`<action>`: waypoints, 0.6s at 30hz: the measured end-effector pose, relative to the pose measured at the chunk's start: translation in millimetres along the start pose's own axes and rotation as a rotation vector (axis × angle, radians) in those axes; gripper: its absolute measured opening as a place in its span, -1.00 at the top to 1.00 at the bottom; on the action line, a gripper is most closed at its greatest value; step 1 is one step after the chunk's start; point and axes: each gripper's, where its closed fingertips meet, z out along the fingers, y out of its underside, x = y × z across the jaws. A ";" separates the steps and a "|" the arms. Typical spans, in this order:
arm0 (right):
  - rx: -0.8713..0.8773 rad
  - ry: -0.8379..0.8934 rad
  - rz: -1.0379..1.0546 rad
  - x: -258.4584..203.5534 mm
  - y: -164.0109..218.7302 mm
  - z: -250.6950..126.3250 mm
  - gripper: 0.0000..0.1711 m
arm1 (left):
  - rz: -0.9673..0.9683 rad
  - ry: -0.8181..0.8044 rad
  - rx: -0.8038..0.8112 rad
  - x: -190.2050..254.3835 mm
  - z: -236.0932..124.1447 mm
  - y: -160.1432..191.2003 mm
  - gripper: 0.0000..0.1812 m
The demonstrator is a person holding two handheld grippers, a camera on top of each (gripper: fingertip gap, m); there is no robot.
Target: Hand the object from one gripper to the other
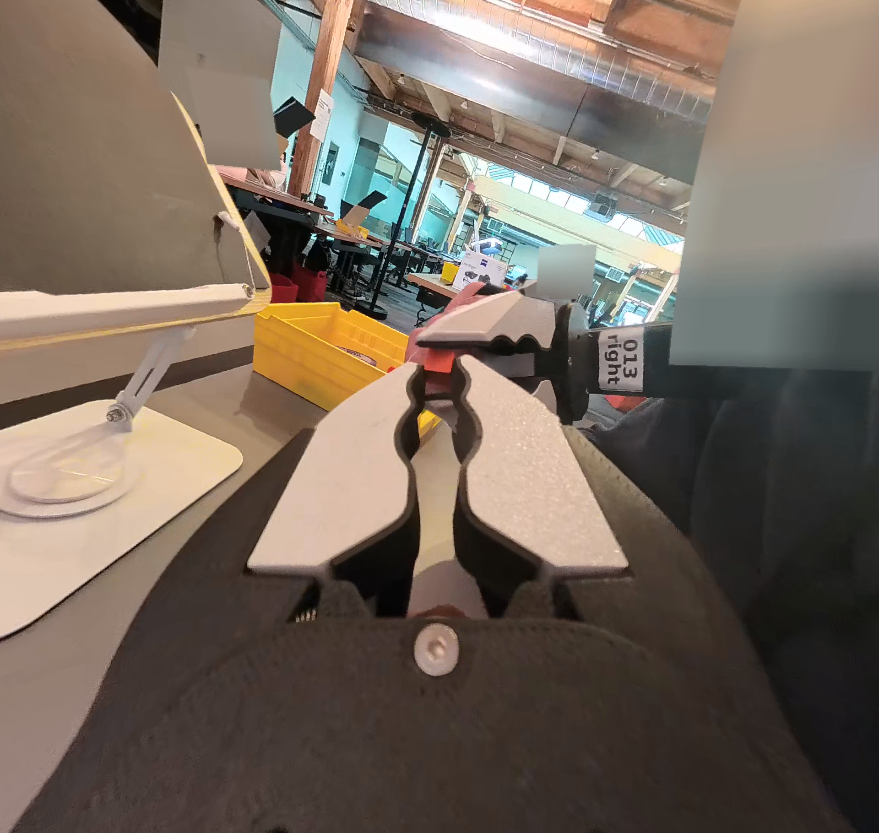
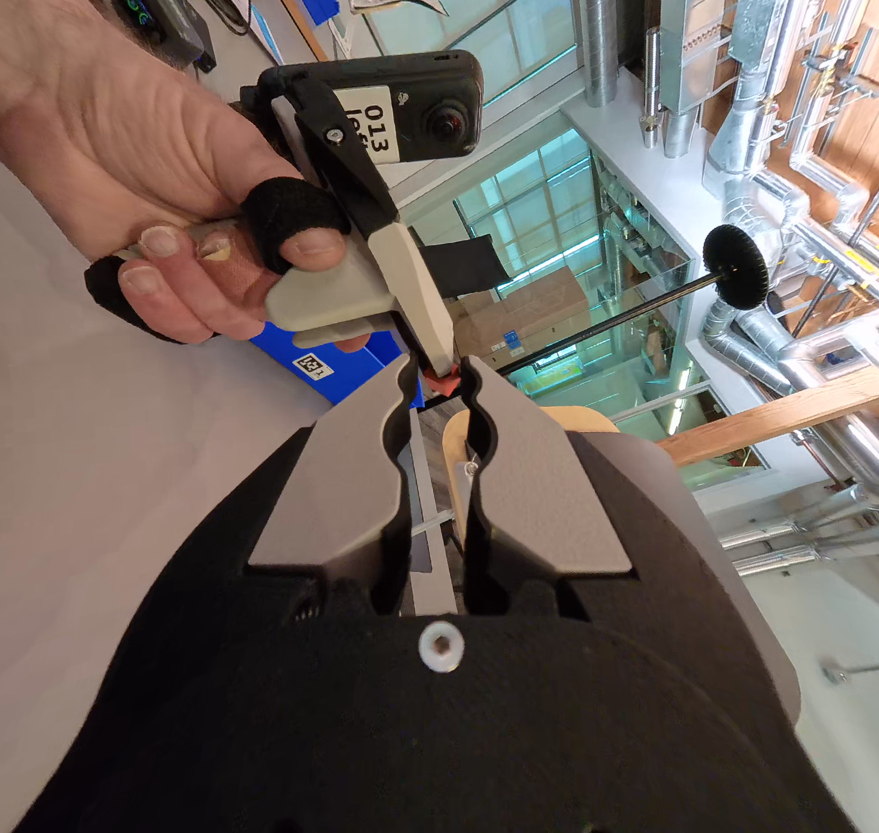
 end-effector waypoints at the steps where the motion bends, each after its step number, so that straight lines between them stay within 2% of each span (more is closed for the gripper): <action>1: 0.000 -0.001 -0.002 -0.2 0.3 -0.1 0.84 | -0.007 0.002 0.003 -0.5 0.1 0.4 0.89; 6: 0.009 -0.022 0.040 -0.2 1.8 -1.1 0.77 | -0.014 0.007 -0.003 -1.1 0.3 2.2 0.89; 8: 0.007 -0.032 0.038 -1.4 2.3 -1.7 0.85 | -0.014 0.007 -0.002 -1.1 0.4 2.2 0.89; 18: 0.008 -0.053 0.067 -2.6 2.3 -3.7 0.87 | -0.042 0.026 0.009 -0.2 1.2 3.7 0.89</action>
